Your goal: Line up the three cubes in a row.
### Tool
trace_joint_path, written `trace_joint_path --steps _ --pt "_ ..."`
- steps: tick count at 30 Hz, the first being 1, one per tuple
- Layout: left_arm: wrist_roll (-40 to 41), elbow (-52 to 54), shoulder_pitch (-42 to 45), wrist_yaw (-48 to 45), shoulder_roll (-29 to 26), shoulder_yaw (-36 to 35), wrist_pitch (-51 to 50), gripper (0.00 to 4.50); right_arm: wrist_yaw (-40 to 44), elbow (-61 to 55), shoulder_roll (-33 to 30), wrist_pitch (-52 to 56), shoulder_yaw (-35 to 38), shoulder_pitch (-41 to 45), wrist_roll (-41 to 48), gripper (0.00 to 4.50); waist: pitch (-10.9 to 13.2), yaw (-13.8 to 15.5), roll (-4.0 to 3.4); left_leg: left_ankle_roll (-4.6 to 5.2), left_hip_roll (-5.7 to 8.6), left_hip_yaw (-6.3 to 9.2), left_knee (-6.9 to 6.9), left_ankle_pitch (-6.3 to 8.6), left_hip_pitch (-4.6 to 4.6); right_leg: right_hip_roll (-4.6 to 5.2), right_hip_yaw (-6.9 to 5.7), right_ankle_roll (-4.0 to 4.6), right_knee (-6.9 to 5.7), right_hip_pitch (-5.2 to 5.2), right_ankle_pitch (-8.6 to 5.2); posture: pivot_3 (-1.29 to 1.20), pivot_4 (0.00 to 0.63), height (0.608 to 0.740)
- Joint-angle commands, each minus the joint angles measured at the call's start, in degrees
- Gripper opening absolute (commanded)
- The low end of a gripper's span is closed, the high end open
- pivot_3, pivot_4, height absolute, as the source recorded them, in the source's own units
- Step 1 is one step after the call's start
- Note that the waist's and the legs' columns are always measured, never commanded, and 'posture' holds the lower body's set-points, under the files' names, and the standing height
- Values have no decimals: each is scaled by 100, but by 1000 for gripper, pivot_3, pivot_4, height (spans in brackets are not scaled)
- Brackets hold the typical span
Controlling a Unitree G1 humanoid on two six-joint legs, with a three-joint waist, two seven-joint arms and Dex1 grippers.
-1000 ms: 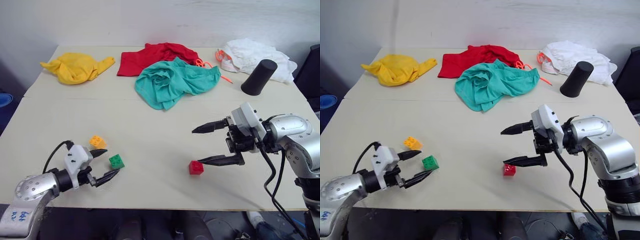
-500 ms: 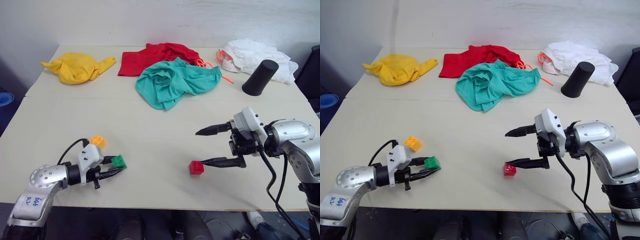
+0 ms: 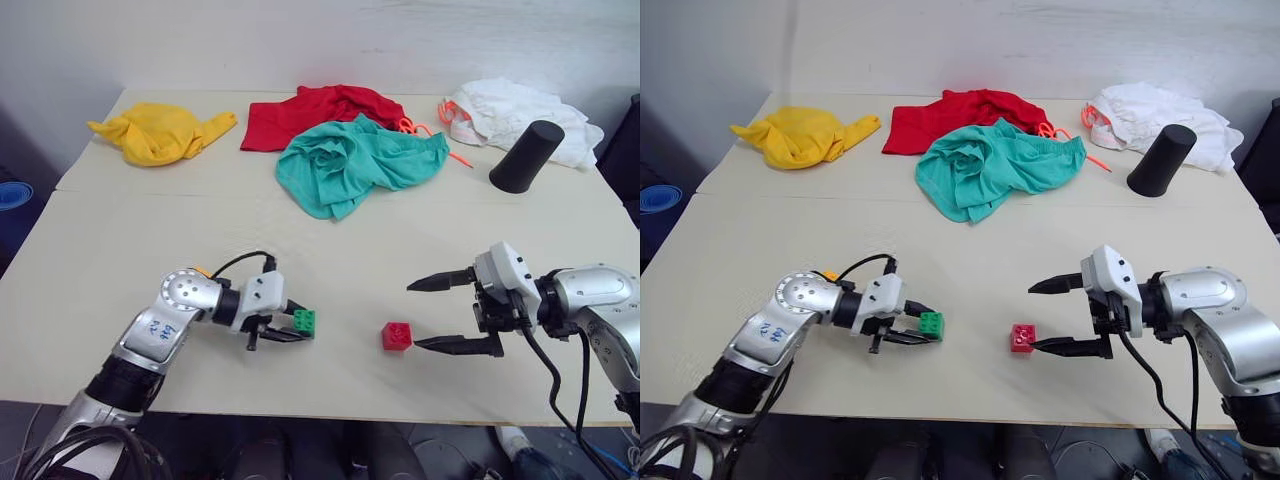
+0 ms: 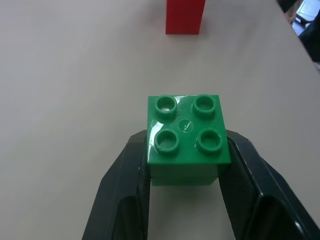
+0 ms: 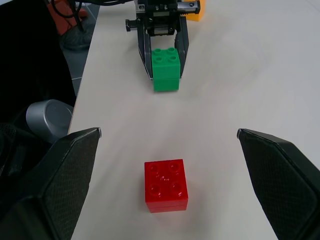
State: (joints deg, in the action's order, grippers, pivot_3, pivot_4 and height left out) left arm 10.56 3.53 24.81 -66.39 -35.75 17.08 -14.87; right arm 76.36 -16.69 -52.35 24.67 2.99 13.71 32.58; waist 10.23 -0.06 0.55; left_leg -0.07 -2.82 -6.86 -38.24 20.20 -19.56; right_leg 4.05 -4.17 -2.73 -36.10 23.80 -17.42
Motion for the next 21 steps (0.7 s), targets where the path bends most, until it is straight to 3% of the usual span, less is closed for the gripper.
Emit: trace_joint_path --steps 1,5,7,14,16,19,21 --pt "-78 114 16 72 48 49 -28 1495 -35 -228 -96 -133 199 -88 -8 4500 0 -1 0 1 0 0 -2 0 0 1 1 0 -1 0 0 0 150 740" --pt "-173 104 -102 199 69 91 -88 1495 -40 -137 -81 -210 147 -86 -68 4500 0 -4 0 1 0 0 -3 -1 2 1 3 -1 -3 -1 1 0 150 740" --pt "-173 114 -149 259 83 71 -123 2232 -54 -89 -54 -210 104 -23 -92 4500 0 -2 0 1 0 0 -3 -1 5 2 3 -1 -4 -2 1 0 150 740" --pt "165 573 -515 361 -112 -427 -427 4140 6 24 -3 -244 -32 163 -134 4500 0 -17 0 2 0 1 -3 -1 4 4 4 -1 -5 -2 1 0 150 740" --pt "566 1092 -979 493 -367 -1114 -783 4468 71 112 18 -295 -111 269 -169 4500 1 -46 2 1 -3 1 -1 -2 5 3 5 -1 -6 -1 0 0 150 740" --pt "1044 1695 -1499 711 -567 -1855 -1235 4468 137 217 36 -361 -158 352 -195 4500 1 -48 2 -6 -8 3 4 -6 7 2 5 0 -7 0 0 0 150 740" --pt "1410 2207 -2163 1047 -581 -2799 -1593 4468 189 318 75 -376 -204 461 -183 4500 1 -57 2 -5 -7 5 3 -6 8 6 6 0 -7 -1 0 0 150 740"
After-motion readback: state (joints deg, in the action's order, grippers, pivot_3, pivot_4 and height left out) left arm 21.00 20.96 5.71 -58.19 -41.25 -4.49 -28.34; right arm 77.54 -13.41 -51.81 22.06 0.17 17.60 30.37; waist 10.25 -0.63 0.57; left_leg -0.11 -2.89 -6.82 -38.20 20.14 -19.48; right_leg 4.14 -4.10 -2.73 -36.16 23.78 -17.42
